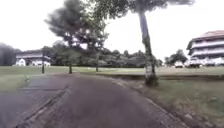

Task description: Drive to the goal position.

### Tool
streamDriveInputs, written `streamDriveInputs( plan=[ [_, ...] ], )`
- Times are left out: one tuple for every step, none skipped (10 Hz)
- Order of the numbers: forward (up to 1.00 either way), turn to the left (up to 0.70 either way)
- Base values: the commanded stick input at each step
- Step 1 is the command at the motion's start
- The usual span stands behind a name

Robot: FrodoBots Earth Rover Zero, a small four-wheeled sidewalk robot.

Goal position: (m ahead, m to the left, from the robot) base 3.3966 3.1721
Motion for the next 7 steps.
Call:
streamDriveInputs(
  plan=[
    [0.7, 0.0],
    [0.7, 0.0],
    [0.7, 0.0],
    [0.7, 0.0],
    [0.7, 0.0],
    [0.7, 0.0],
    [0.7, 0.35]
  ],
)
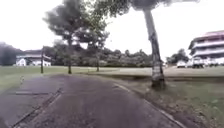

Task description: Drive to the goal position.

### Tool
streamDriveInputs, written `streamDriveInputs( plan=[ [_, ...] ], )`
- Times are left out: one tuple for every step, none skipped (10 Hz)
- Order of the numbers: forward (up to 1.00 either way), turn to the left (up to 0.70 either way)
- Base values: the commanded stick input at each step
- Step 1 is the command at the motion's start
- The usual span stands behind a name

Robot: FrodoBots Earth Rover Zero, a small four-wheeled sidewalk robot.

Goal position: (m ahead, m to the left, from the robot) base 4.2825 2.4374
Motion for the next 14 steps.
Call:
streamDriveInputs(
  plan=[
    [0.7, 0.35],
    [0.7, 0.35],
    [0.7, 0.35],
    [0.7, 0.34],
    [0.7, 0.29],
    [0.7, 0.01],
    [0.7, 0.0],
    [0.7, 0.0],
    [0.7, 0.0],
    [0.7, 0.0],
    [0.7, 0.0],
    [0.7, 0.0],
    [0.7, 0.0],
    [0.7, 0.35]
  ],
)
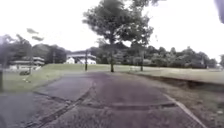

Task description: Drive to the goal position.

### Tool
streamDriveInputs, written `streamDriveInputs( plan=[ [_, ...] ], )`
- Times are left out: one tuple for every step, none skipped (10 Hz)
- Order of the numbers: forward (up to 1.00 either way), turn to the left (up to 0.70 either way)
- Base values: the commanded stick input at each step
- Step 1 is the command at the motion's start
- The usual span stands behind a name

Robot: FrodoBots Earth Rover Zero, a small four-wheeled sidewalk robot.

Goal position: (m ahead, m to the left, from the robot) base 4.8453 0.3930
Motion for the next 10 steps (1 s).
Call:
streamDriveInputs(
  plan=[
    [0.7, 0.35],
    [0.7, 0.35],
    [0.7, 0.12],
    [0.7, 0.0],
    [0.7, 0.0],
    [0.7, 0.0],
    [0.7, 0.0],
    [0.7, 0.0],
    [0.7, 0.0],
    [0.7, 0.0]
  ],
)
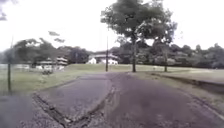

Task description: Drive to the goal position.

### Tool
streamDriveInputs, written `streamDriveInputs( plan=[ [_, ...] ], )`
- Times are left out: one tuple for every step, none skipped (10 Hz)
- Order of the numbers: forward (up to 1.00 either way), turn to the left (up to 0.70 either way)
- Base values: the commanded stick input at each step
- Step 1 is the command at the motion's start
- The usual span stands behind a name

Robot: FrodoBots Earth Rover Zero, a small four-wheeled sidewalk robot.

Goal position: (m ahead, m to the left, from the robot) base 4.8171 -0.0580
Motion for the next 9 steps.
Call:
streamDriveInputs(
  plan=[
    [0.7, 0.0],
    [0.7, 0.0],
    [0.7, 0.0],
    [0.7, 0.0],
    [0.7, 0.0],
    [0.7, 0.0],
    [0.7, 0.0],
    [0.7, 0.0],
    [0.7, 0.0]
  ],
)
